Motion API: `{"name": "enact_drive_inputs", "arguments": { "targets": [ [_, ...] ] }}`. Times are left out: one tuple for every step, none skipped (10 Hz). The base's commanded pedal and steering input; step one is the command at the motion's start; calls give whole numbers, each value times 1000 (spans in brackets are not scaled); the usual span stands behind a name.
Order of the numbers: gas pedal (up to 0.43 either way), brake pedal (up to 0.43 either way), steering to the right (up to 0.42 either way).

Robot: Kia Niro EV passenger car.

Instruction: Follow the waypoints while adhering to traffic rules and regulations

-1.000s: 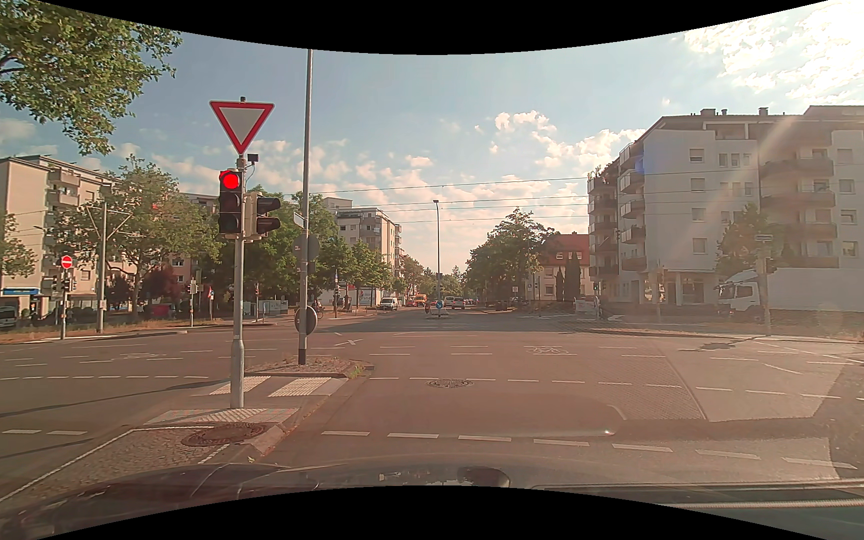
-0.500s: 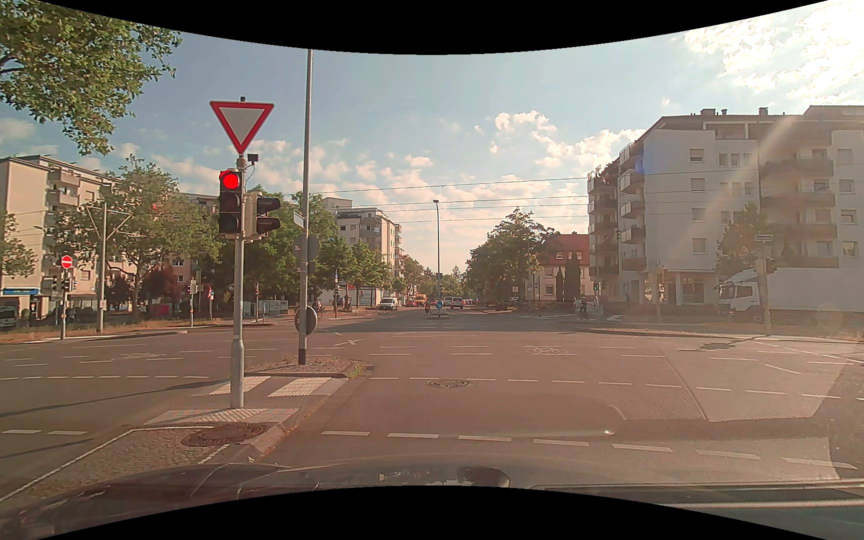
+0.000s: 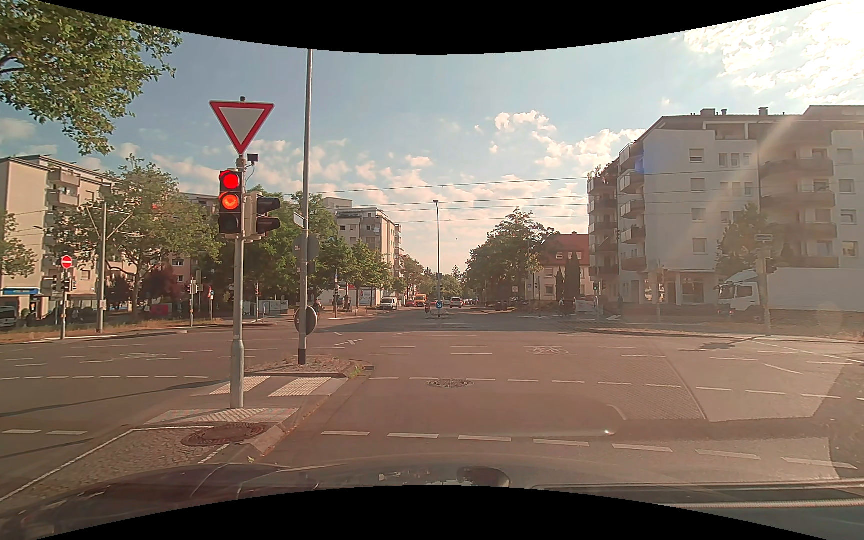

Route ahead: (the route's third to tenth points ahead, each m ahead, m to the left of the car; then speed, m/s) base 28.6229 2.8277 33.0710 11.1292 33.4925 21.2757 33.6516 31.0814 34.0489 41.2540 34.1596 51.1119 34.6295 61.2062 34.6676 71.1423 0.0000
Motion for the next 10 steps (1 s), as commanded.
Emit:
{"name": "enact_drive_inputs", "arguments": {
  "targets": [
    [0,201,3],
    [0,55,3],
    [0,0,3],
    [0,0,3],
    [0,0,3],
    [0,0,3],
    [67,0,3],
    [98,0,3],
    [118,0,3],
    [157,0,3]
  ]
}}
